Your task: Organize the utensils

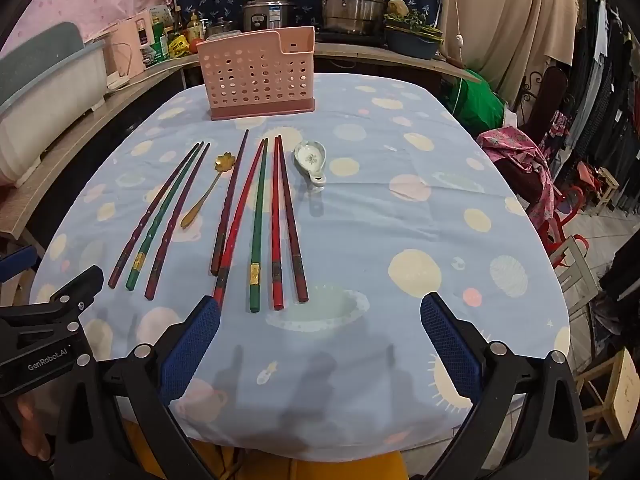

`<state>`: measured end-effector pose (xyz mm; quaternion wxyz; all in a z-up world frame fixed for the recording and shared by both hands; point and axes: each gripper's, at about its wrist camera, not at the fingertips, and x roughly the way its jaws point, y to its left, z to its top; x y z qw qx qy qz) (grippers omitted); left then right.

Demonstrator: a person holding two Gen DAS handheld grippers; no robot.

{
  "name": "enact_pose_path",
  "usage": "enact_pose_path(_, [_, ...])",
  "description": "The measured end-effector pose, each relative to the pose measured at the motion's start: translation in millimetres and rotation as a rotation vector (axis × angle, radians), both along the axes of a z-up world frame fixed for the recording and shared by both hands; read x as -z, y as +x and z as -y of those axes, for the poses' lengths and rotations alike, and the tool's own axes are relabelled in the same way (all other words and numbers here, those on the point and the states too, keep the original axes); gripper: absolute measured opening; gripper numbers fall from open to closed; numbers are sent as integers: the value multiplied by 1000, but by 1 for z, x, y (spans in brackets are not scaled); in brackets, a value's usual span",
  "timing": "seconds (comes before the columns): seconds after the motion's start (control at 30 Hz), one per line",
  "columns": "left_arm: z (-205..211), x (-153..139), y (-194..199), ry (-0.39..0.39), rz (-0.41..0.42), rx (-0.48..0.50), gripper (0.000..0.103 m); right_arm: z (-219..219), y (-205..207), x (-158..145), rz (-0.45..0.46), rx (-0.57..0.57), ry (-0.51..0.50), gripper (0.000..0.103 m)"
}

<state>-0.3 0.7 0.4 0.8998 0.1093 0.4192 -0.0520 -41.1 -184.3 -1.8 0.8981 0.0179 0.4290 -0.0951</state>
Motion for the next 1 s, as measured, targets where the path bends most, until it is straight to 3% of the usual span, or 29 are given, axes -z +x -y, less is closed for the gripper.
enact_pose_path(0.33, [-2, 12, -8, -5, -6, -24, 96, 0, -1, -1, -2, 0, 2, 96])
enact_pose_path(1.0, [3, 9, 1, 14, -24, 5, 96, -2, 1, -1, -6, -1, 0, 96])
